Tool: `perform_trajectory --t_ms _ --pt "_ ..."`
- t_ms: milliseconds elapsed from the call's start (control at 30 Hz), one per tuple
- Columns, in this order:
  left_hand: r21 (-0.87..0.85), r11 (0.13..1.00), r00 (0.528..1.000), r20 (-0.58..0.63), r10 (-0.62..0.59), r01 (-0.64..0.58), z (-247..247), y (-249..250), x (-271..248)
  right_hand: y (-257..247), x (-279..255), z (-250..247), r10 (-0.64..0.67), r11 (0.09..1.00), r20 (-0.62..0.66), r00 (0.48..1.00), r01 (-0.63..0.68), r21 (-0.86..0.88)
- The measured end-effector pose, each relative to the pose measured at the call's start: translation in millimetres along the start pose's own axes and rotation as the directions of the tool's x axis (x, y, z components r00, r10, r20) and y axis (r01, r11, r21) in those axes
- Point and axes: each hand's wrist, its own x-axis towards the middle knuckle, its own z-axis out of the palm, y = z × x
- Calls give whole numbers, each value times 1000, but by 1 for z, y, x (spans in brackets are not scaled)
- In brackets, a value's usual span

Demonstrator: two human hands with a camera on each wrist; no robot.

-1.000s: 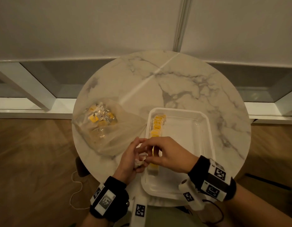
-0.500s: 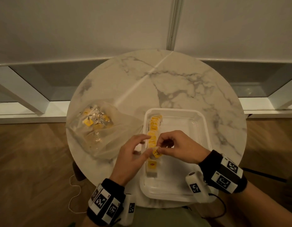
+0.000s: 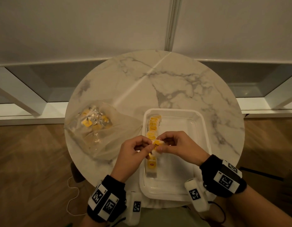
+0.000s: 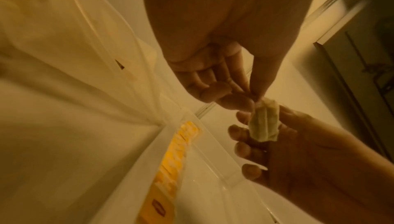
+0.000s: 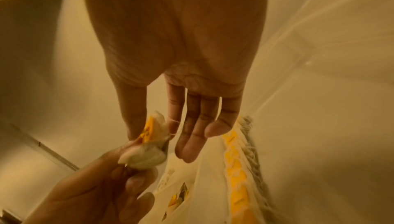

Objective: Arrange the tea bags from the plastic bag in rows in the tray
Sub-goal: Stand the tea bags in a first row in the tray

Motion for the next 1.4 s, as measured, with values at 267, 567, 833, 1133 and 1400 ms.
perform_trajectory --t_ms 267,567,833,1133,1400 --pt "121 992 999 27 41 -44 -6 -5 -3 10 -7 12 62 998 69 996 -62 -10" --pt "23 998 998 -2 -66 66 -12 -15 -6 16 -17 20 106 994 1 994 -106 -29" --pt "124 992 997 72 -34 25 -16 -20 -12 27 -19 23 133 975 37 990 -124 -184" --pt "774 530 914 406 2 -346 -9 -24 -10 42 -8 27 423 814 226 877 -259 -520" --pt "881 155 872 468 -142 -448 4 -10 0 37 15 34 528 706 216 821 -282 -650"
